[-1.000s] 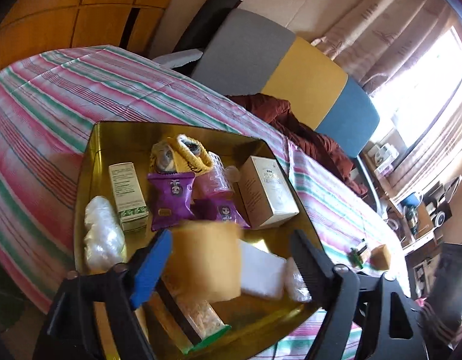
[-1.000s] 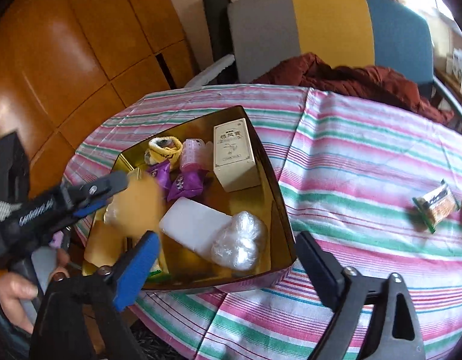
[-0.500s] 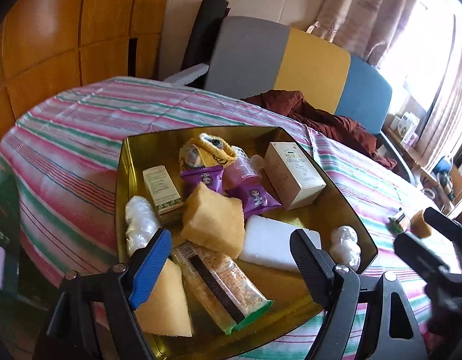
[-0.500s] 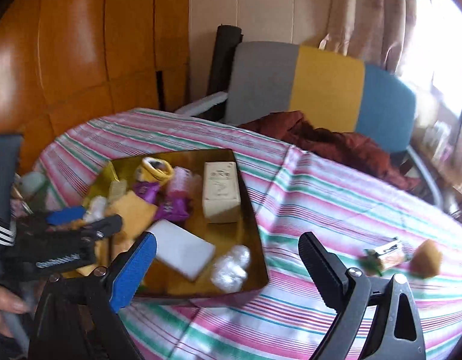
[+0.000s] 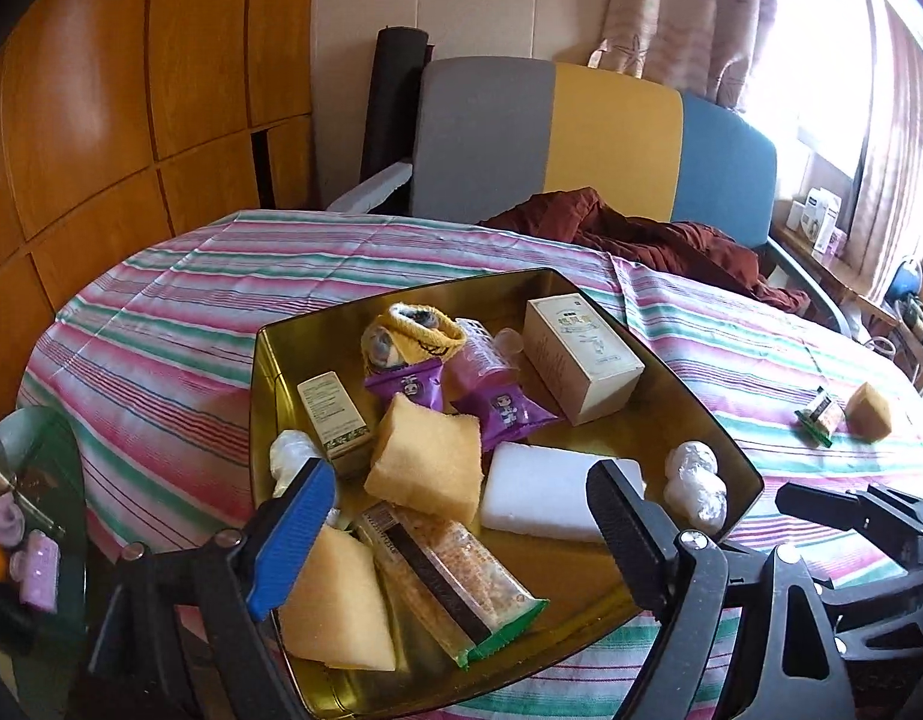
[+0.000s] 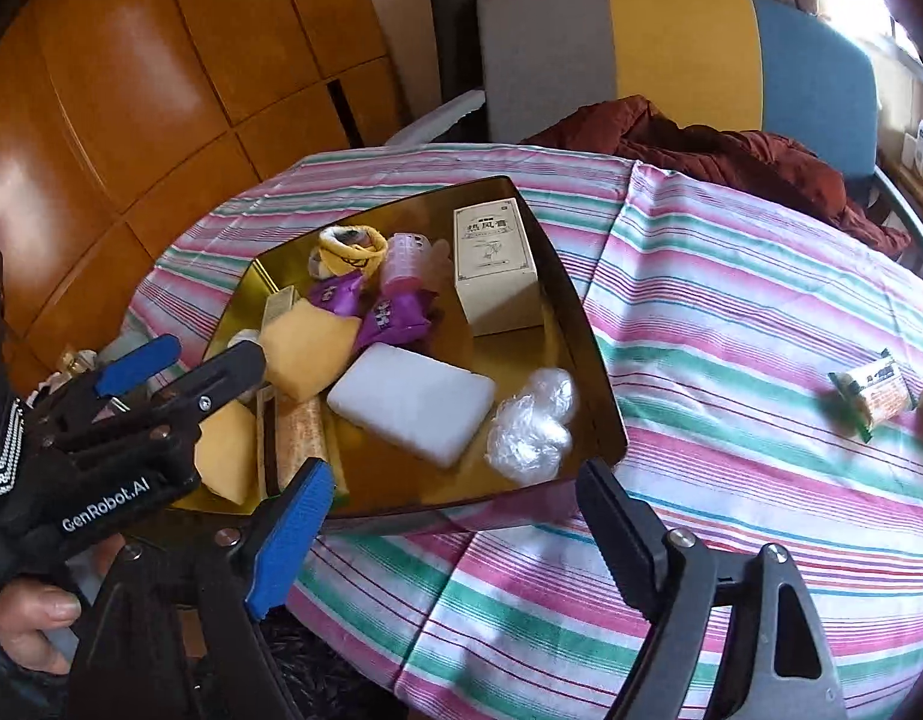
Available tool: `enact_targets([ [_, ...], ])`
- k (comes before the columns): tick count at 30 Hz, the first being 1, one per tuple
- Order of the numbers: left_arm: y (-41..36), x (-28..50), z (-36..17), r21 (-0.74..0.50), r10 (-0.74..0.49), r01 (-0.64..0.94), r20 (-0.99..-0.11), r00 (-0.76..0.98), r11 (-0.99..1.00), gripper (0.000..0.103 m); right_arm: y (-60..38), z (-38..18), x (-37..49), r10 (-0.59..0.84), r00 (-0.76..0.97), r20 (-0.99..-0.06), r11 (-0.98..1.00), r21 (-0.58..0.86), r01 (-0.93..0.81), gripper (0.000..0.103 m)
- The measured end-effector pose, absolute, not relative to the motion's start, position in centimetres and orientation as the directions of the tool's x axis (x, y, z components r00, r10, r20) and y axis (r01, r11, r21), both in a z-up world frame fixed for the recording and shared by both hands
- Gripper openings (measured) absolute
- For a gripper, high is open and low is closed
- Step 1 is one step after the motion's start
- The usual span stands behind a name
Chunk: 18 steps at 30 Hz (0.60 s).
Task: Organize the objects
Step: 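Move both tools back toward the biscuit pack and last sponge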
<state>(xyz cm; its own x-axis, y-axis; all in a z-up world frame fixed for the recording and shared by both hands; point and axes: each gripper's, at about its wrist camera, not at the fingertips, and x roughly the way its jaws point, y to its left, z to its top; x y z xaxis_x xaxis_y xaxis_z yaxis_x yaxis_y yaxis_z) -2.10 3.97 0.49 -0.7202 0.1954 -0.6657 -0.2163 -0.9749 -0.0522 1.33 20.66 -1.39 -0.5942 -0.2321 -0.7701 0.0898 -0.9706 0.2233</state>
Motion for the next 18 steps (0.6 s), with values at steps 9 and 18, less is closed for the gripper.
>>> enact_targets([
  [9, 4.8, -1.7, 0.5, -0.024, 0.19, -0.234, -0.669, -0.718, -0.972, 0.087, 21.7, -1.2, 1.7, -0.206, -0.617, -0.759, -0.974, 0.219, 0.056, 0.096],
  [18, 5.8, -1.2, 0.8, 0.021, 0.18, -0.259, -0.664, -0.726, -0.966, 0.087, 24.7, -1.3, 1.9, -0.153, -0.627, -0.764, -0.976, 0.217, -0.027, 0.096],
])
